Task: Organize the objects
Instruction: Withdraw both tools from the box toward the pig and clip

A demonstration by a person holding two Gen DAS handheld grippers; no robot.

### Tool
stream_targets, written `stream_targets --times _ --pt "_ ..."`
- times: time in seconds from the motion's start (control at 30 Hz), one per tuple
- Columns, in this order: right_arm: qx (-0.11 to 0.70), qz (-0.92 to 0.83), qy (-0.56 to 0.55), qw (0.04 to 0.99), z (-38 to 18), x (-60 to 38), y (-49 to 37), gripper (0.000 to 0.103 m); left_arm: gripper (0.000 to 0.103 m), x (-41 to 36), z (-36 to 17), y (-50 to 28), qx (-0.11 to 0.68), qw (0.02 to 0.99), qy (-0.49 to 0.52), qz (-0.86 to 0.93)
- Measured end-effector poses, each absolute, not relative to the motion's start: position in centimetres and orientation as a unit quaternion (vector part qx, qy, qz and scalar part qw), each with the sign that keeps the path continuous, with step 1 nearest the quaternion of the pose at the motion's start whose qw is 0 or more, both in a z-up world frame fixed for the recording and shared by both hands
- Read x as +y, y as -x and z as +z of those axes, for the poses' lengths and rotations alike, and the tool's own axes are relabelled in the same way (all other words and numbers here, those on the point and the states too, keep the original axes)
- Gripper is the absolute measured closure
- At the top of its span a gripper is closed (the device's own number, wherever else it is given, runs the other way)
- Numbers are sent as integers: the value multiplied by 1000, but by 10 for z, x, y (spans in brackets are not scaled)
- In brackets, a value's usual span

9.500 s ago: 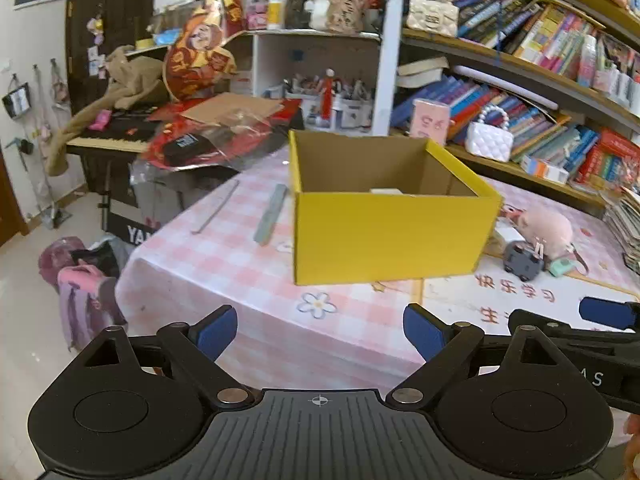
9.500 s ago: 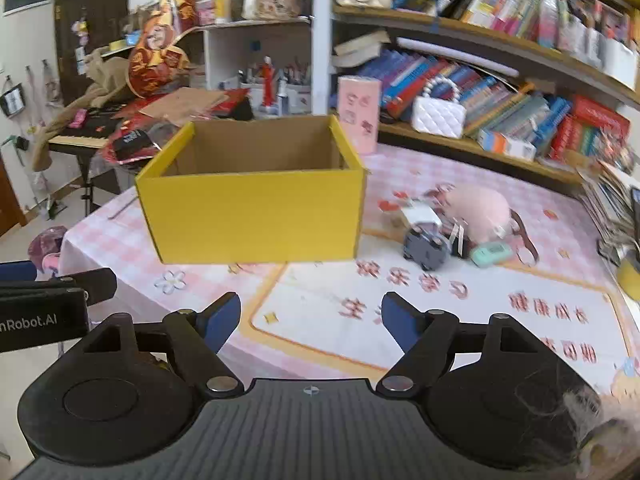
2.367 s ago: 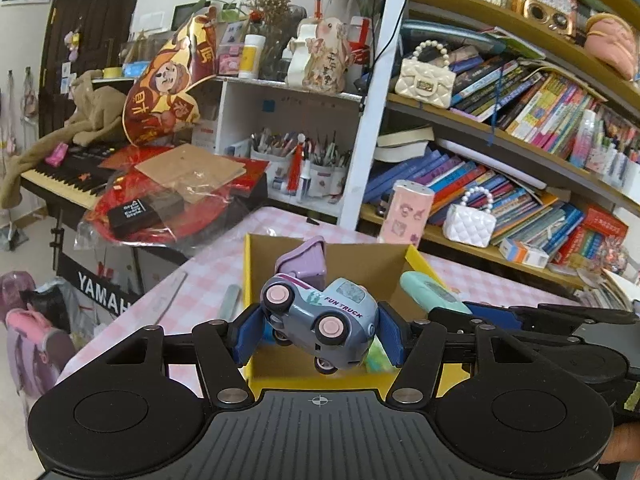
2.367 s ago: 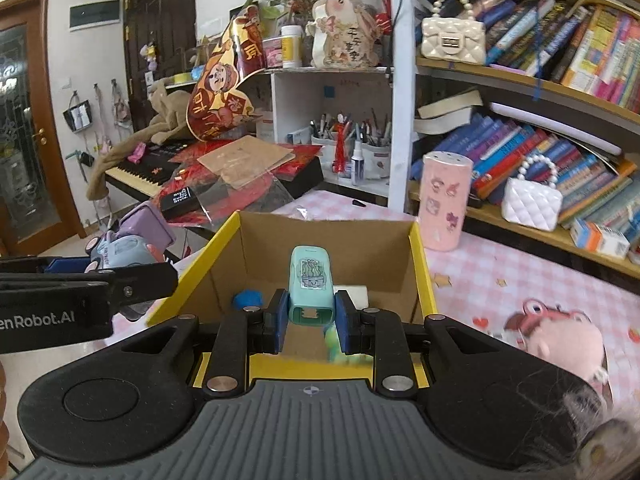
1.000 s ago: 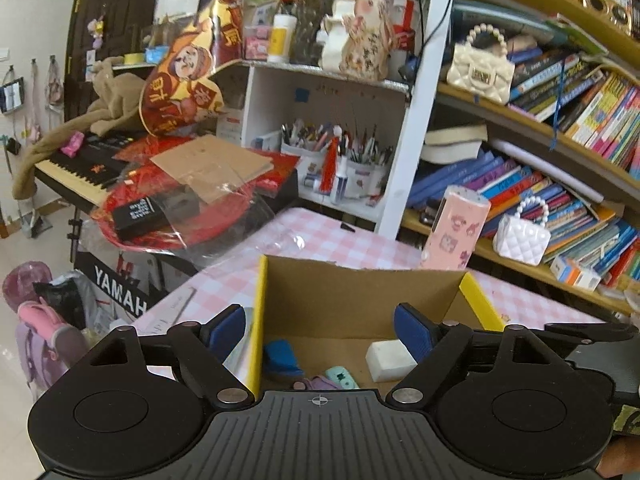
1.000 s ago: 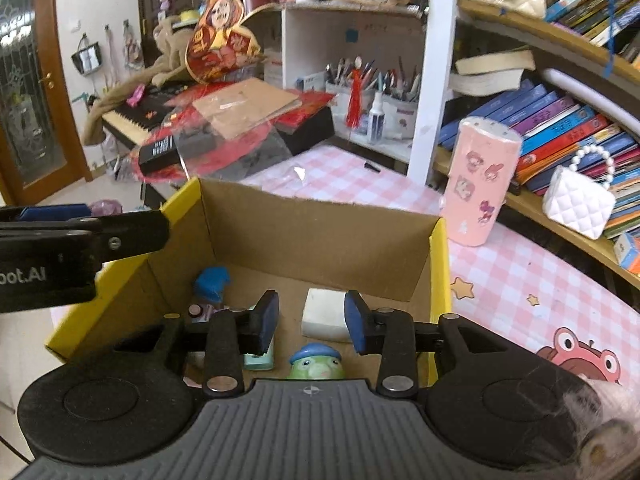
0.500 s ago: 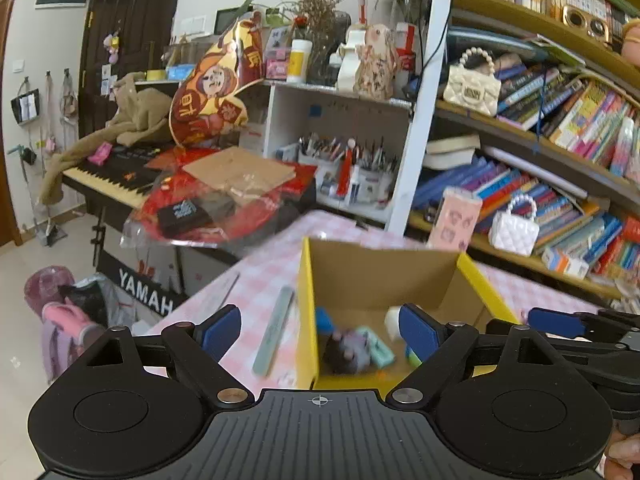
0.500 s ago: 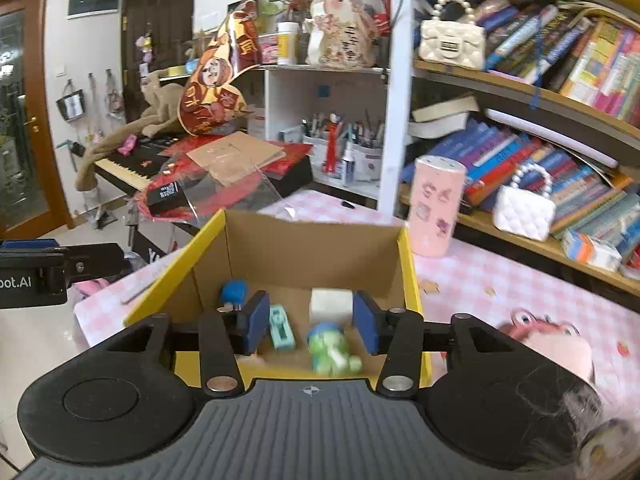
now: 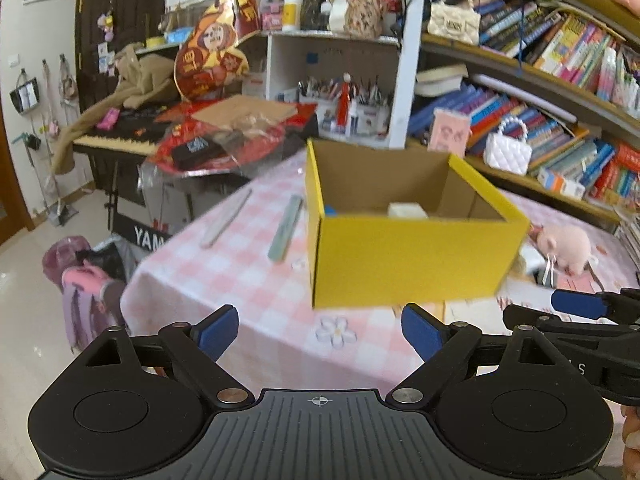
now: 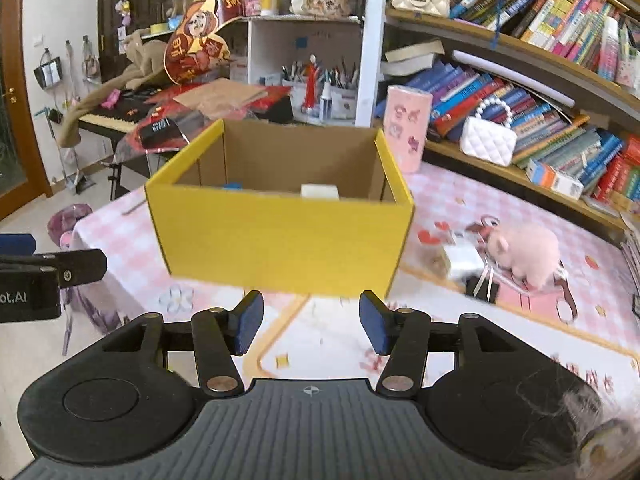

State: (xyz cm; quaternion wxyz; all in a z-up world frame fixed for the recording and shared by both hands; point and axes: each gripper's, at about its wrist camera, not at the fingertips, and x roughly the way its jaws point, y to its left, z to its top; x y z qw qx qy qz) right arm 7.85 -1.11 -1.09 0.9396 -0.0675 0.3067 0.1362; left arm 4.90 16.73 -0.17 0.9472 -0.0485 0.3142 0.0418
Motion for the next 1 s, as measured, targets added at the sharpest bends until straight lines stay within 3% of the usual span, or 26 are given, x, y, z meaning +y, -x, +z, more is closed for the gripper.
stream_targets --times 0.53,1.0 --pt "331 42 38 942 -34 -56 -19 43 11 127 -21 -23 331 943 11 -23" --pt "337 -47 -2 940 -37 -125 -19 38 7 54 -23 -55 333 937 -23 -104"
